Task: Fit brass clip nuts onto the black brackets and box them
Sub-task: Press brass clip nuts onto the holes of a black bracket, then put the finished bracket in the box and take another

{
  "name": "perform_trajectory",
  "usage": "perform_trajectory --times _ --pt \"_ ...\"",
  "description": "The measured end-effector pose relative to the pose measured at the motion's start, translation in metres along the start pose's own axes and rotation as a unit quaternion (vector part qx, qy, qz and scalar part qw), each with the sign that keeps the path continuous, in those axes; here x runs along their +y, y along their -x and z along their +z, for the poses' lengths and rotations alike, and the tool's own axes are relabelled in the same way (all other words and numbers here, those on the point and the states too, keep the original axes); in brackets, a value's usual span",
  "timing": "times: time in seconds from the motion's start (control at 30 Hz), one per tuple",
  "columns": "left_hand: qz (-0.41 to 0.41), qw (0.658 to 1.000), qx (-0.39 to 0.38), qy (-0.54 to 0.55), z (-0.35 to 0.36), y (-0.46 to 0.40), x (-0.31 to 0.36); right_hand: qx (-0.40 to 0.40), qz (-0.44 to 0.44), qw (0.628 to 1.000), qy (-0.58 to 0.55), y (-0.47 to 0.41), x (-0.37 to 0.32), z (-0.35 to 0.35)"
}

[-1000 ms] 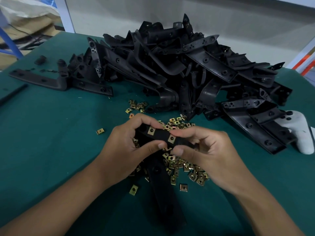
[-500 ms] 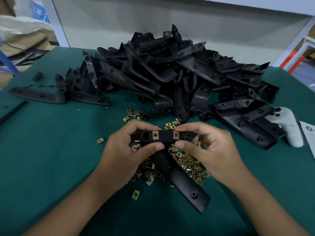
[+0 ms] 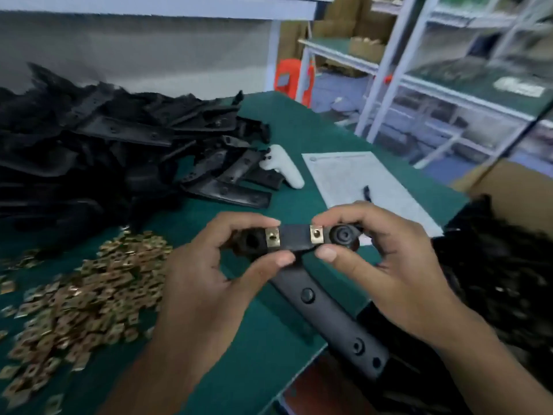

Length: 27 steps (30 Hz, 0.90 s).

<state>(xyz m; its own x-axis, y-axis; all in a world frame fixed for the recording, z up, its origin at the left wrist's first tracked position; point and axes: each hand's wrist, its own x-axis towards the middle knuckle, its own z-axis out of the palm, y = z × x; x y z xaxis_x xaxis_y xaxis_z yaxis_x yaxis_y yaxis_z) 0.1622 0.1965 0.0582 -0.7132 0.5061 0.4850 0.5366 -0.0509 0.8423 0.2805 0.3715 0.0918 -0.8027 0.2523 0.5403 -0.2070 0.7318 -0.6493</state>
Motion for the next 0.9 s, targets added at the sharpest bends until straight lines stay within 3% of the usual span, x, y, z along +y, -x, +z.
perform_trajectory --times 0.3,0.5,0.67,0.9 --pt "0.05 0.972 -0.195 0.124 0.173 0.006 0.041 0.133 0.154 0.966 0.159 0.119 0.022 -0.135" --pt "0.028 0.954 -0.292 0.063 0.207 0.01 0.033 0.147 0.221 0.932 0.248 0.151 0.042 -0.16" --pt "0.006 0.972 -0.233 0.044 0.165 0.001 0.015 0.147 0.221 0.94 0.213 0.139 0.057 -0.139" --pt "-0.033 0.99 -0.075 -0.111 0.025 -0.003 -0.016 0.055 0.107 0.984 0.13 0.074 0.086 -0.053"
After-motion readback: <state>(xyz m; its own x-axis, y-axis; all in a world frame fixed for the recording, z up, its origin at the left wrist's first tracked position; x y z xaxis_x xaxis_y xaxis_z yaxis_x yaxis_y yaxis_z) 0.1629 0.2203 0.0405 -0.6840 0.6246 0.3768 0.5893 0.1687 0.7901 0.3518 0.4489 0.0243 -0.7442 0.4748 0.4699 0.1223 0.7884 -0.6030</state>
